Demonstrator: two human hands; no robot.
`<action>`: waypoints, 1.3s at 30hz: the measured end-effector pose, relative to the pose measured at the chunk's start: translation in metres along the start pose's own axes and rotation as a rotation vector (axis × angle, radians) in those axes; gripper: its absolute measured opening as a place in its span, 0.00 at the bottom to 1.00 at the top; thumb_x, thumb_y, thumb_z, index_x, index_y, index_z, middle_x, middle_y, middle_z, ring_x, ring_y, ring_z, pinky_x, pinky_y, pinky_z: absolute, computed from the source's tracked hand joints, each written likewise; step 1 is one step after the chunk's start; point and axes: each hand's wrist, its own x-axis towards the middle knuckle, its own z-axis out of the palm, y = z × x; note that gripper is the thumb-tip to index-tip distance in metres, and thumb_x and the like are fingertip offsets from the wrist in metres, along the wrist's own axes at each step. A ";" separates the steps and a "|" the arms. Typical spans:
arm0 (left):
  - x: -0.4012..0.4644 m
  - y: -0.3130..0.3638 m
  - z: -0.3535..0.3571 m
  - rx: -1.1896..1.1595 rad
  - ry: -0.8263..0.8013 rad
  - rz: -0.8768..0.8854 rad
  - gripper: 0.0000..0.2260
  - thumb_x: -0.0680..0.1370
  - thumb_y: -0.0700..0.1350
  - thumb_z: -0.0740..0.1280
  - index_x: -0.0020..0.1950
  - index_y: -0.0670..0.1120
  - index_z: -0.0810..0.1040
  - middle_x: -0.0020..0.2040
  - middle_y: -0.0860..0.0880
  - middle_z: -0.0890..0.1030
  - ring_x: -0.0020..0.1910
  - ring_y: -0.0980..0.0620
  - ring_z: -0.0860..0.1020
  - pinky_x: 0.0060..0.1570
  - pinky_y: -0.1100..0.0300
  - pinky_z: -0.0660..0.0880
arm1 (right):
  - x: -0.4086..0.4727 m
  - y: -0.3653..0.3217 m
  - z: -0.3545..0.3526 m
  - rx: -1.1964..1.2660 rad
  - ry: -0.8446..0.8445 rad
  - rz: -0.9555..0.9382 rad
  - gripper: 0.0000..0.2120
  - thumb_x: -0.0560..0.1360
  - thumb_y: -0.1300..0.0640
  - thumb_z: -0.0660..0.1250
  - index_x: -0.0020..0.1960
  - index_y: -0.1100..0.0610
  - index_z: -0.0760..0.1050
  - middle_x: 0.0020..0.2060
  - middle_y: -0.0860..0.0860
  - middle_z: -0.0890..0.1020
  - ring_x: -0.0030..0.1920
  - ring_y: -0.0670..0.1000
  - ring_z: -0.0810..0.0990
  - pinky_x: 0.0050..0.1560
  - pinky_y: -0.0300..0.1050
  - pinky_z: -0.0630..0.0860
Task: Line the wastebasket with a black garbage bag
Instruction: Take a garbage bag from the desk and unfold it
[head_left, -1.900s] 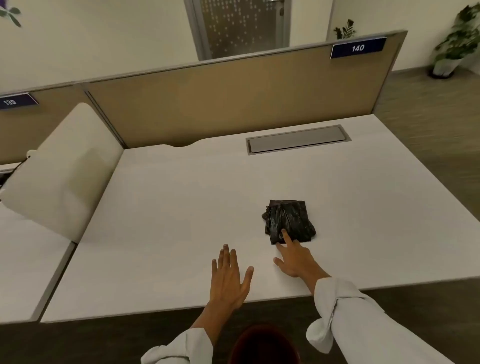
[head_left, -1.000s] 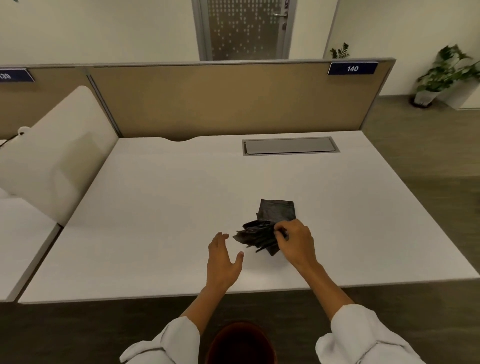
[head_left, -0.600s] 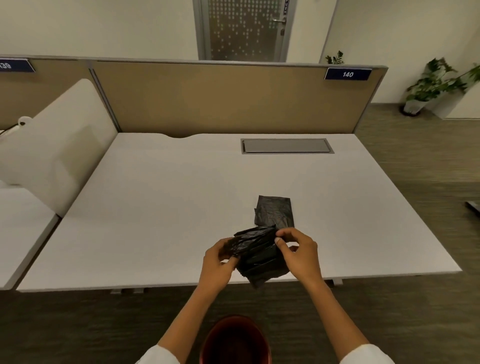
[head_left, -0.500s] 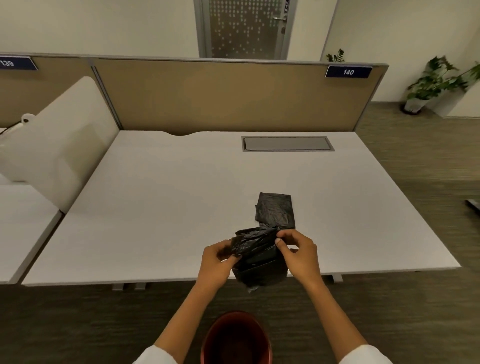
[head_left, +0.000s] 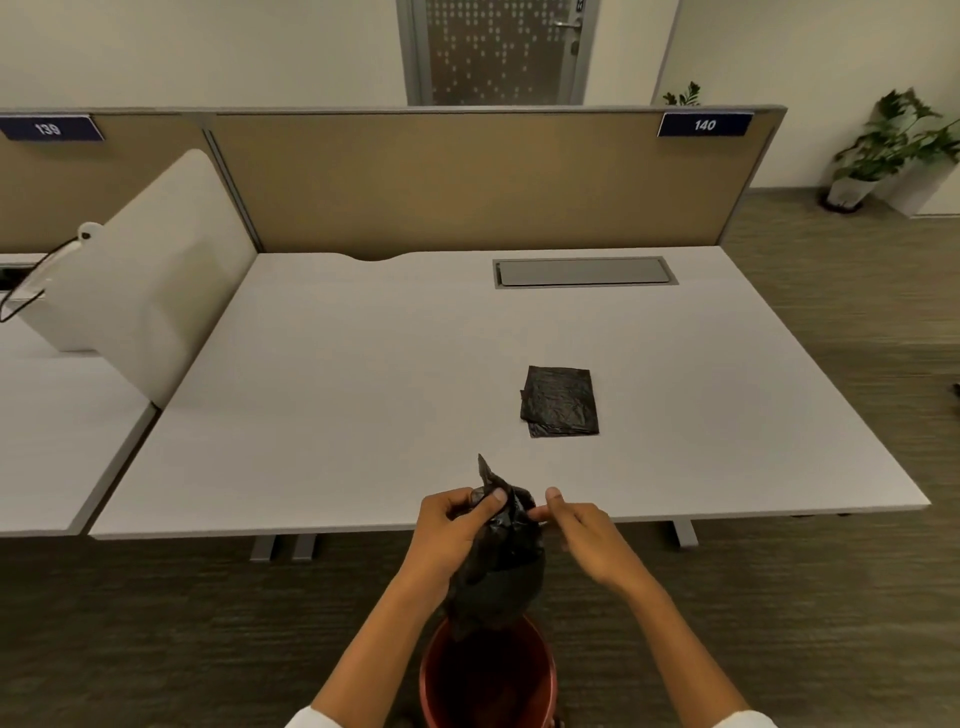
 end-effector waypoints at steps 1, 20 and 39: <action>-0.003 -0.001 0.001 -0.012 -0.006 -0.017 0.11 0.72 0.53 0.74 0.44 0.45 0.86 0.44 0.42 0.87 0.48 0.44 0.85 0.54 0.46 0.79 | -0.005 -0.002 0.001 -0.013 -0.035 -0.012 0.25 0.76 0.30 0.49 0.56 0.38 0.80 0.46 0.28 0.79 0.47 0.27 0.75 0.51 0.28 0.69; -0.020 -0.021 0.003 -0.070 0.109 -0.111 0.17 0.60 0.45 0.83 0.37 0.42 0.77 0.35 0.42 0.84 0.38 0.43 0.85 0.37 0.56 0.80 | -0.041 0.016 0.014 0.203 0.078 -0.166 0.08 0.77 0.58 0.69 0.55 0.49 0.83 0.48 0.46 0.87 0.53 0.45 0.84 0.55 0.43 0.81; -0.021 -0.032 -0.022 0.187 0.039 0.033 0.09 0.79 0.36 0.61 0.41 0.46 0.72 0.37 0.48 0.77 0.39 0.51 0.77 0.38 0.61 0.73 | -0.026 0.029 0.003 0.349 0.431 0.003 0.10 0.78 0.61 0.67 0.52 0.49 0.69 0.43 0.52 0.85 0.39 0.48 0.86 0.35 0.47 0.84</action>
